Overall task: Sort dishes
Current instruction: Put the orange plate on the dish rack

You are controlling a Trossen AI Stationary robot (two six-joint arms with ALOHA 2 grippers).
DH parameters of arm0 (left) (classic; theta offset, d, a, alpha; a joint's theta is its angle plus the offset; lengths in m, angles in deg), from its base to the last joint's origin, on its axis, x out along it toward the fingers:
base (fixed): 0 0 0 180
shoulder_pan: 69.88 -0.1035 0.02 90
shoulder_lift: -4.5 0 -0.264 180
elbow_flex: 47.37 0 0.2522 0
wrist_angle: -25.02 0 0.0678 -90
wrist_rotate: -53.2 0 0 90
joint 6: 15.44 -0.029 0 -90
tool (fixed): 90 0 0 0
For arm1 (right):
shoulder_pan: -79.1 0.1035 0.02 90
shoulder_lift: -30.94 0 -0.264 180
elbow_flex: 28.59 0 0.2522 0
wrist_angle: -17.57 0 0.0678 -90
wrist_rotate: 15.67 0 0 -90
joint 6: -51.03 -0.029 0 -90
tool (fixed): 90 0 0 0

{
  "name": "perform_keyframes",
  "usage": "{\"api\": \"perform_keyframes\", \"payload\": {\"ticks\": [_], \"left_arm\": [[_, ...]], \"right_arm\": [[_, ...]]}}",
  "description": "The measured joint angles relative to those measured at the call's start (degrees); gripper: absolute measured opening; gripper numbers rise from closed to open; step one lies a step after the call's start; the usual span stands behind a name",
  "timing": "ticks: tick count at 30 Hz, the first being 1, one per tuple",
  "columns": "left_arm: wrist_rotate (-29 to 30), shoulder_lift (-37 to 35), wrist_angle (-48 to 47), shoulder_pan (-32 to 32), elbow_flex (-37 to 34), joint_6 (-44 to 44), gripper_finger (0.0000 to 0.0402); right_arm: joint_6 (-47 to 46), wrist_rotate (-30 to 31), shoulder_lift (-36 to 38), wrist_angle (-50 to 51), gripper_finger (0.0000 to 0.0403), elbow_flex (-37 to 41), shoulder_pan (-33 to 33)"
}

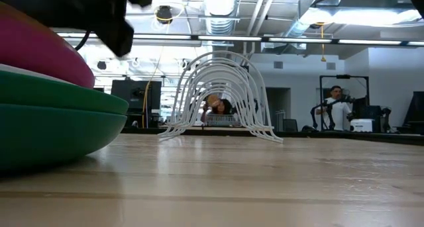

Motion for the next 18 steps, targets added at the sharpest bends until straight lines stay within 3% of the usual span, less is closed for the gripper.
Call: {"api": "perform_keyframes", "payload": {"ticks": [7,18], "left_arm": [[-0.04,0.00,0.09,0.00,0.02,0.00,0.0000],[0.08,0.00,0.07,0.00,0.02,-0.68,0.0000]], "right_arm": [[1.33,-0.82,-1.14,-0.03,0.0149,-0.01,-0.61],[1.57,-3.52,-1.12,0.04,0.0076,-0.01,-1.14]]}}
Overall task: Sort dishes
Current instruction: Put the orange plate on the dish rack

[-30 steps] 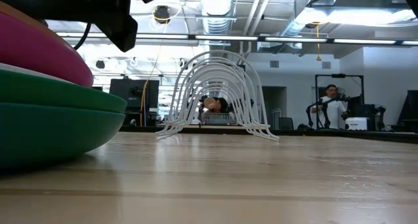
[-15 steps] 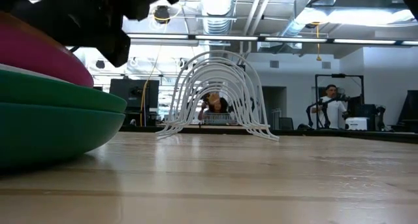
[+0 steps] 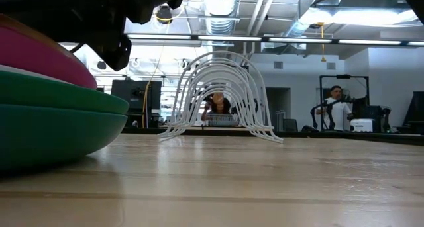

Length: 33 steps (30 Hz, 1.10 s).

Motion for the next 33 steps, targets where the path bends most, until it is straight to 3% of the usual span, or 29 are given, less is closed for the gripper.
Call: {"api": "perform_keyframes", "payload": {"ticks": [8,17,21,33], "left_arm": [[0.05,0.00,0.04,0.00,0.00,0.09,0.0000],[0.19,0.00,0.04,0.00,0.00,-0.83,0.0000],[0.18,0.00,0.04,0.00,0.00,-1.33,0.0000],[0.84,0.00,2.60,0.02,-1.33,-2.58,0.0000]], "right_arm": [[2.63,-0.17,0.02,0.03,0.0008,0.00,0.14],[4.05,0.20,0.07,0.22,0.0001,0.00,0.18],[2.26,0.02,0.07,0.64,0.0009,0.00,-0.02],[2.13,1.18,0.07,1.75,0.0093,0.00,0.86]]}}
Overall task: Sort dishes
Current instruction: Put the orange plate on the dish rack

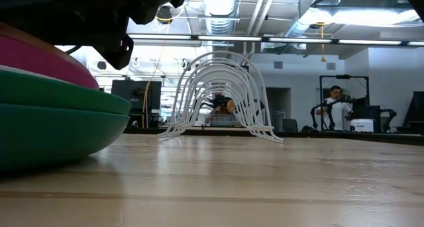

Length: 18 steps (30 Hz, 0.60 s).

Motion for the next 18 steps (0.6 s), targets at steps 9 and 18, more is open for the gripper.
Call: {"api": "perform_keyframes", "payload": {"ticks": [9,18], "left_arm": [[0.04,0.02,1.28,-0.02,-0.04,-1.04,0.0000],[0.04,0.02,1.42,-0.02,-0.02,-1.04,0.0000]], "right_arm": [[-0.11,0.89,0.00,2.25,0.0097,0.00,-0.13],[0.09,0.22,0.00,3.85,0.0097,-0.04,-0.13]]}}
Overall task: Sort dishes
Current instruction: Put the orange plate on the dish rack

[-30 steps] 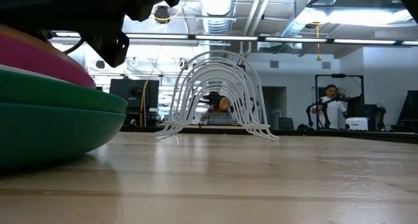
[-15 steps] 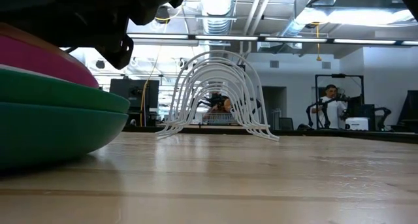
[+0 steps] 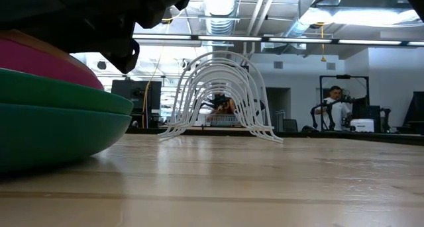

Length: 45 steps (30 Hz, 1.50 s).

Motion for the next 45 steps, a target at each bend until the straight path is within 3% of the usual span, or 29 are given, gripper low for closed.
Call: {"api": "perform_keyframes", "payload": {"ticks": [4,12,15,19,31,38,42,45], "left_arm": [[-0.01,0.00,0.00,0.00,0.00,-0.01,0.0000],[-0.02,0.00,-0.01,0.01,0.02,-0.02,0.0000],[-0.02,0.00,0.00,0.02,0.02,-0.02,0.0000],[-0.09,0.00,0.02,0.02,0.04,-0.22,0.0000],[0.63,0.00,0.00,-0.02,0.04,-0.39,0.0000],[-1.12,-0.16,-0.52,-0.03,1.47,-3.53,0.0000],[-6.16,-0.87,-1.93,0.09,5.37,-8.00,0.0000],[-5.96,-1.69,-2.84,0.20,9.05,-10.74,0.0000]], "right_arm": [[0.50,-0.21,0.00,-0.16,0.0103,0.00,0.04],[6.49,-0.42,0.00,1.55,0.0162,0.00,0.07],[6.53,-0.58,0.00,2.03,0.0165,0.00,-0.49],[6.54,-1.53,0.00,3.44,0.0142,0.00,-1.20],[11.40,-2.11,0.00,3.11,0.0014,0.00,-1.66],[12.54,-1.82,0.00,2.59,0.0002,-0.09,-1.66],[12.15,-0.61,-0.18,7.29,0.0001,-2.74,-2.01],[12.59,0.44,-0.22,9.12,0.0001,-4.30,-2.48]]}}
